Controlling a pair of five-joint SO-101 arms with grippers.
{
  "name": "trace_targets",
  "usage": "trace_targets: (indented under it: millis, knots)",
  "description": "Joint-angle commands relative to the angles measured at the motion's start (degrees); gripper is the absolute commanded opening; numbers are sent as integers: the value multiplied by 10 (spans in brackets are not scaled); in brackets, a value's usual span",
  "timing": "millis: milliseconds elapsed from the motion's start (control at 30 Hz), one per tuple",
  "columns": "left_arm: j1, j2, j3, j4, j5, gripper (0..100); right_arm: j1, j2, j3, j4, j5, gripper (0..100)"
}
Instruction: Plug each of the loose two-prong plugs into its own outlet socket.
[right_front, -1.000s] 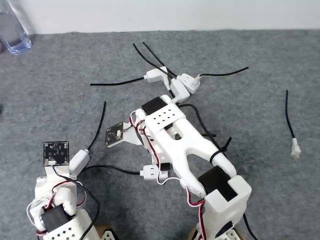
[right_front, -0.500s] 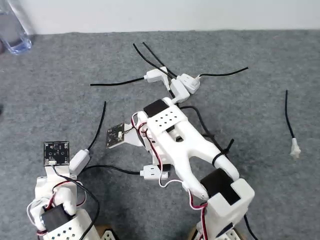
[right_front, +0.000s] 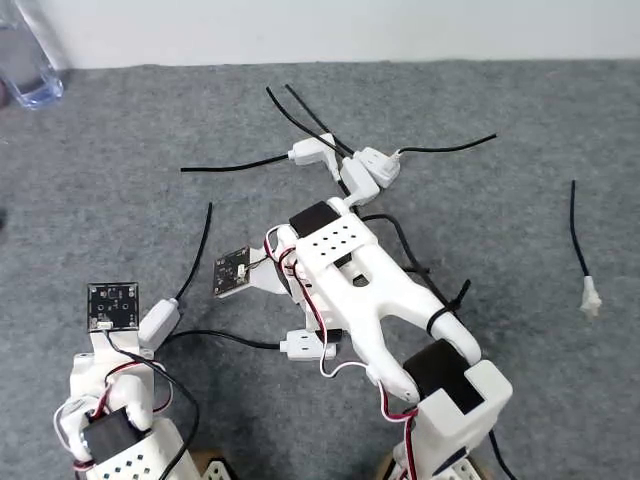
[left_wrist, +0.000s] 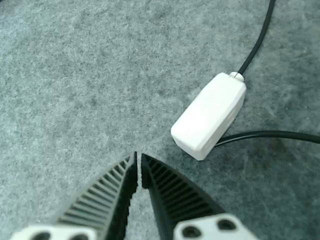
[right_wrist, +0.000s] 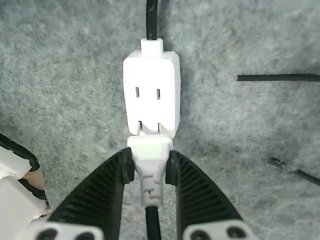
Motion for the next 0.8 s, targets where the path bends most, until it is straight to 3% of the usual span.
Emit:
trace_targets:
  millis: [0, 533, 767]
  knots:
    - [-1, -2, -4, -14, -4, 12, -4, 7, -14, -15, -5, 8]
    - [-1, -2, -5, -14, -4, 12, -44, 9, 50, -23, -4, 8]
    - [-1, -2, -5, -14, -4, 12, -69, 9, 117, -89, -6, 8]
